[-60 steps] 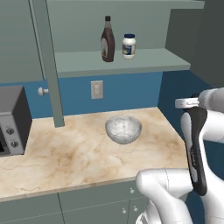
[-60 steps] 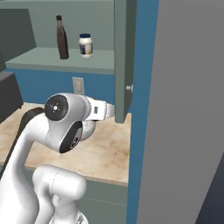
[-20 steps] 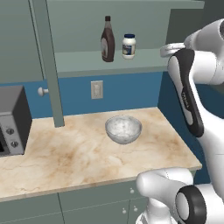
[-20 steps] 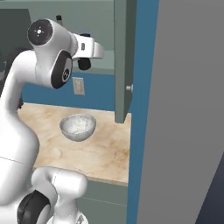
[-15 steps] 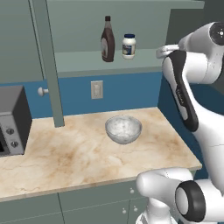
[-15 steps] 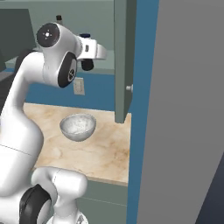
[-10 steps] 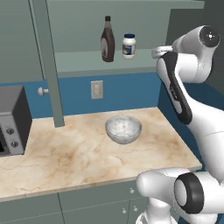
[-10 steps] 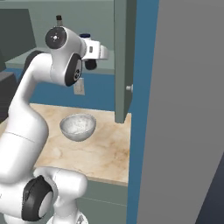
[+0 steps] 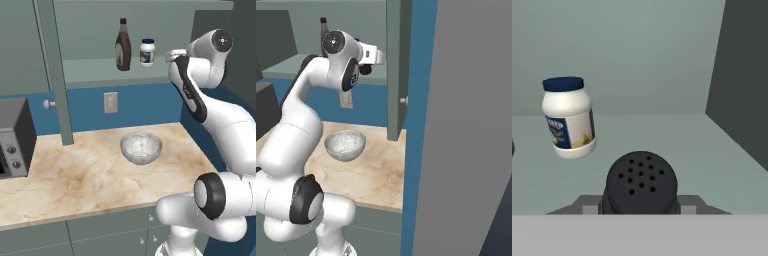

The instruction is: There are various items on the counter. Only move the condiments/shakers into the cabinet.

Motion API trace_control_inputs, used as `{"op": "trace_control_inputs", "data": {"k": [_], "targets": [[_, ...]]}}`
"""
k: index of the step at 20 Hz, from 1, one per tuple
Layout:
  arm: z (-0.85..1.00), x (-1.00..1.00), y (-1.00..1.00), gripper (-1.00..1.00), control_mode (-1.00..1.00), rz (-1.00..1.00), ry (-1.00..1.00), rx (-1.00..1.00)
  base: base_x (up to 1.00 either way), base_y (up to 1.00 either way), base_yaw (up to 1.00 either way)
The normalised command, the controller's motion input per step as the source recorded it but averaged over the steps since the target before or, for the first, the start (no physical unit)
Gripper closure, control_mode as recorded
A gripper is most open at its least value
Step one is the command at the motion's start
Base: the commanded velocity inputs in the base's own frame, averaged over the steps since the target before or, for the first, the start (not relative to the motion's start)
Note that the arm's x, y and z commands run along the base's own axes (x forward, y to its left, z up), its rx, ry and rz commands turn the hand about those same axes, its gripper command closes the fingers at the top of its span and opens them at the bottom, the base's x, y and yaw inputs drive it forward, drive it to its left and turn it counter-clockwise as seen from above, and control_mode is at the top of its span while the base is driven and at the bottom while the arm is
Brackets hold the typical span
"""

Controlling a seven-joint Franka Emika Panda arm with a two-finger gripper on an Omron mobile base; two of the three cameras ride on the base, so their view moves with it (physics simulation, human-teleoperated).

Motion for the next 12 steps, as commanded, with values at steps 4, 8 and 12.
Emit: {"op": "trace_control_inputs", "data": {"k": [4, 8, 12], "targets": [[-0.05, 0.51, 0.0, 1.0, -1.0, 0.0, 0.0, 0.0, 0.0, 0.0, 0.0], [-0.18, 0.43, 0.0, 1.0, -1.0, 0.0, 0.0, 0.0, 0.0, 0.0, 0.0], [-0.41, 0.26, 0.0, 1.0, -1.0, 0.0, 0.0, 0.0, 0.0, 0.0, 0.0]]}}
